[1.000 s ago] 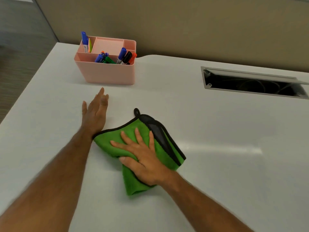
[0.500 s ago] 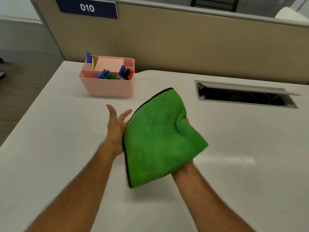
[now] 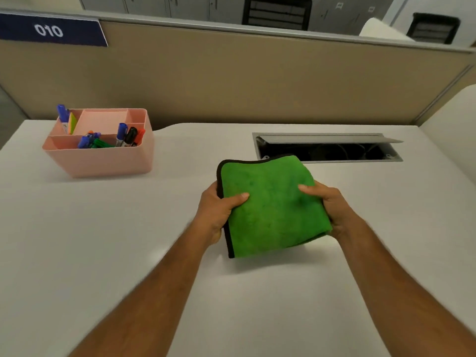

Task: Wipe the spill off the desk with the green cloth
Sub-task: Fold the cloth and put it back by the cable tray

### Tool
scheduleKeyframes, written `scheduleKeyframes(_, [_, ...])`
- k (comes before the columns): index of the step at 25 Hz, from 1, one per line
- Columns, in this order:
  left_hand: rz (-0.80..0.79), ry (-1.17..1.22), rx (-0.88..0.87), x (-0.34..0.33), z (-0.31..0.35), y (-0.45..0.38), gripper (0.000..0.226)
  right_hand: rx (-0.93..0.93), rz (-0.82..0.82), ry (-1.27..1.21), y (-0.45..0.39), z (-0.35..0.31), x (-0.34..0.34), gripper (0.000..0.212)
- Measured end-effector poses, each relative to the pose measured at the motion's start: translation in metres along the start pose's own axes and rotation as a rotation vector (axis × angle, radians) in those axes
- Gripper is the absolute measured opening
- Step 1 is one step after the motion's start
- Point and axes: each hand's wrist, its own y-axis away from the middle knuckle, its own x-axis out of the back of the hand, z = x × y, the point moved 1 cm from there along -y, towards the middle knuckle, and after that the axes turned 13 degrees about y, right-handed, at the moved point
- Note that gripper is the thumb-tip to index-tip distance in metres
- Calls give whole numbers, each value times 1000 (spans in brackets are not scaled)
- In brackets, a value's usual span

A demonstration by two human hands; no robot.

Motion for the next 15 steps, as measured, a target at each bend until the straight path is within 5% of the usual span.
scheduleKeyframes(5, [-26, -108, 1, -66, -27, -39, 39, -128, 204, 407, -33, -19, 76, 40])
scheduleKeyframes(15, [-39, -230, 101, -144, -75, -102, 40, -222, 428, 621, -68, -13, 166, 47])
